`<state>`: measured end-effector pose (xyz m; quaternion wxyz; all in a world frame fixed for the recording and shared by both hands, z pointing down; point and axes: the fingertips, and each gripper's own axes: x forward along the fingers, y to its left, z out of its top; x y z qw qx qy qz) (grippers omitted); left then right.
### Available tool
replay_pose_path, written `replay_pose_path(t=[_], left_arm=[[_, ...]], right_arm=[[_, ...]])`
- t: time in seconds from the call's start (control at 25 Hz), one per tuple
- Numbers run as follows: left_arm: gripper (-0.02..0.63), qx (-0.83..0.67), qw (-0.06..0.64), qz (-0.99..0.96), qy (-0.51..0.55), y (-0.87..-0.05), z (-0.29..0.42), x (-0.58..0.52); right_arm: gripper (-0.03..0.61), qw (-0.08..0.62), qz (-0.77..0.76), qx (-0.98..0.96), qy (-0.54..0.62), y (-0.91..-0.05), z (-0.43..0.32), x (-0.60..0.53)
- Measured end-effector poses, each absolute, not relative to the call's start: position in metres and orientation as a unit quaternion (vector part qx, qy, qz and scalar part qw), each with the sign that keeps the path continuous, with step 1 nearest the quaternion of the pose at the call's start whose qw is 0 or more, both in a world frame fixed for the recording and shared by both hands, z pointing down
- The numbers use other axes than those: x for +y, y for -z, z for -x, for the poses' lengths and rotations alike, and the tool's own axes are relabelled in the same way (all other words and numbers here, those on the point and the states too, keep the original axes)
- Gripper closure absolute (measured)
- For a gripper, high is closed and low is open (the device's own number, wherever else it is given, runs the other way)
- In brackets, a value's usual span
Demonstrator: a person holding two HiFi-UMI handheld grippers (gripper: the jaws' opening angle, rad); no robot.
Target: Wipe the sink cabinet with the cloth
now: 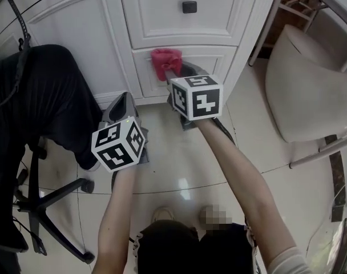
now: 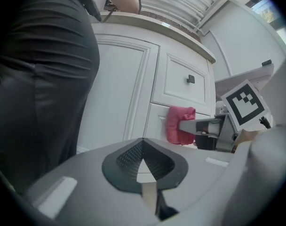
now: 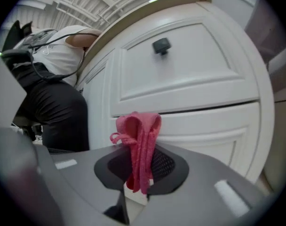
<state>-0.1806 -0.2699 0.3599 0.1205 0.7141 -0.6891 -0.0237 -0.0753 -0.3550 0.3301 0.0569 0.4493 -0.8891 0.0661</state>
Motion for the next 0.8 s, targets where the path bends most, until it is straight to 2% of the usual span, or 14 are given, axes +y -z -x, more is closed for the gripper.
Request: replay_pose_path(t=[0.2, 0.32, 0.44, 0.6, 0.72, 0.8], left_arm=[[0.598, -0.677, 0.121, -0.726, 0.021, -0.362, 0.155, -0.276], [0.598, -0.669, 0.122, -0.733, 0.015, -0.366, 0.138, -0.278], [0.598, -0.668, 0.126, -0.733, 0.013, -0.372, 0.13, -0.279], [0.598, -0.671, 0.124, -0.731, 0.024, -0.374, 0.127, -0.281], [0.598, -0.688, 0.115, -0.716, 0.036, -0.376, 0.143, -0.276], [0.598, -0.7, 0.114, -0.704, 0.037, -0.38, 0.157, -0.272]], right_arm=[[0.52, -0.003, -0.541, -0.833, -0.113, -0.326, -0.042, -0.371], [0.52, -0.007, -0.597, -0.793, -0.124, -0.333, -0.113, -0.38], [0.52, 0.008, -0.628, -0.768, -0.123, -0.341, -0.151, -0.381], [0.52, -0.007, -0.586, -0.806, -0.084, -0.331, -0.109, -0.345], [0.52, -0.024, -0.493, -0.865, -0.092, -0.345, -0.012, -0.318], [0.52, 0.005, -0.432, -0.896, -0.099, -0.37, 0.059, -0.31]])
